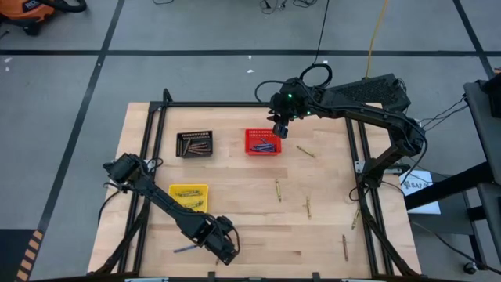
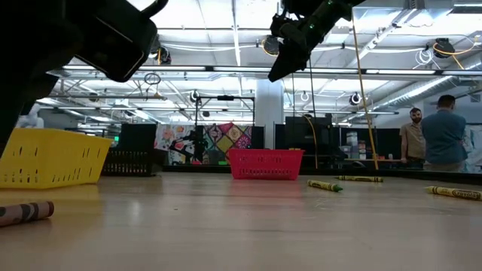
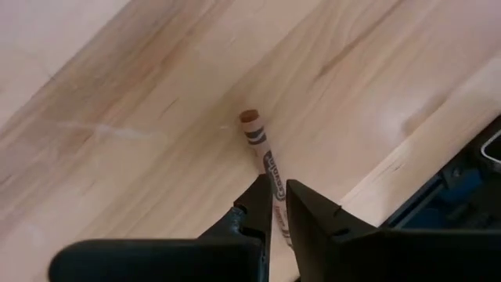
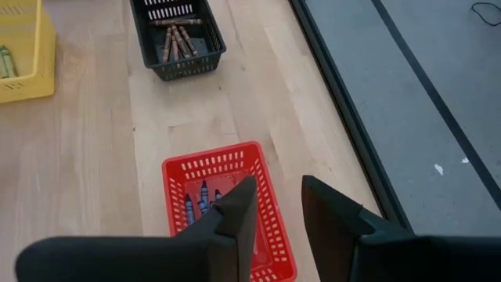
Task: Sort crayons
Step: Put the brown crayon into the black bin
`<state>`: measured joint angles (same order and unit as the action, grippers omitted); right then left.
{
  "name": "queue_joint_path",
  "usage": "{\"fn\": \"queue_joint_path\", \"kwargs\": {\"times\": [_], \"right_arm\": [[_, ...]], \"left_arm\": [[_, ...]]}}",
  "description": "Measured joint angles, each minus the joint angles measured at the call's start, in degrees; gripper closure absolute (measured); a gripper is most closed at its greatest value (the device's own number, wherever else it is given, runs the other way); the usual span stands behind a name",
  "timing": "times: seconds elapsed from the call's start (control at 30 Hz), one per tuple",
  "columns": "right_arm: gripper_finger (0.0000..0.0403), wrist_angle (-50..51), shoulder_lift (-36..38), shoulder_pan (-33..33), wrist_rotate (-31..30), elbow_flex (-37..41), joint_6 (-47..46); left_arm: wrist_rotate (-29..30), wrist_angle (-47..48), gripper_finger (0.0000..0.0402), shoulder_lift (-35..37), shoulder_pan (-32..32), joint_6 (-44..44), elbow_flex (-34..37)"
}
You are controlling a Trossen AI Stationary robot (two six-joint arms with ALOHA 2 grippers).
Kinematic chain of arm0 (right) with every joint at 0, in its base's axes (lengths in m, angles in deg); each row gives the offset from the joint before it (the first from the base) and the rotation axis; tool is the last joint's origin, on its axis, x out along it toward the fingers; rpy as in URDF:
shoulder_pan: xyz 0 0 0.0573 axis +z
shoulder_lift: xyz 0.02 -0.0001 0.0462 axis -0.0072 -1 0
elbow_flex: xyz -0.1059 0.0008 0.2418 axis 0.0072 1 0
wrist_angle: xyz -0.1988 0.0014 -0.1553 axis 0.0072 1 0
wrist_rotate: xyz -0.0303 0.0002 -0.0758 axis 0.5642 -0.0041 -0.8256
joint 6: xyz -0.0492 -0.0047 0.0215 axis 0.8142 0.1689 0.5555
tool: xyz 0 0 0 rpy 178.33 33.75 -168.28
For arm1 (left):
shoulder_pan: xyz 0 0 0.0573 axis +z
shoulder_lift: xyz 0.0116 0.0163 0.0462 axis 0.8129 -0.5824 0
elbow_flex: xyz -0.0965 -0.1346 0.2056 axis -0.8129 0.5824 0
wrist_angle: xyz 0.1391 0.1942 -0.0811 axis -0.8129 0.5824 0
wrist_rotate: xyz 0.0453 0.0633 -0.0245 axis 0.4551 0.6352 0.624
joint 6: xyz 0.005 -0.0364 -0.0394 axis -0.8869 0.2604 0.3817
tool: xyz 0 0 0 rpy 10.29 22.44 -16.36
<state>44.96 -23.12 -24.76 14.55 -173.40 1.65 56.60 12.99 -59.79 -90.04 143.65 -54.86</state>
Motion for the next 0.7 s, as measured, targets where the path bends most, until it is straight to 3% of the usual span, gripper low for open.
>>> {"fn": "queue_joint_path", "kwargs": {"times": [0.3,0.47,0.7], "right_arm": [[0.0312,0.2,0.0,0.0,0.0,0.0,0.0],[0.0312,0.2,0.0,0.0,0.0,0.0,0.0],[0.0312,0.2,0.0,0.0,0.0,0.0,0.0]], "left_arm": [[0.4,0.1,0.0357,0.0,1.0,-5.4,0.0],[-2.7,0.2,0.0330,0.0,2.3,-8.4,0.0],[-2.8,0.1,0.0296,0.0,2.5,-2.8,0.0]]}}
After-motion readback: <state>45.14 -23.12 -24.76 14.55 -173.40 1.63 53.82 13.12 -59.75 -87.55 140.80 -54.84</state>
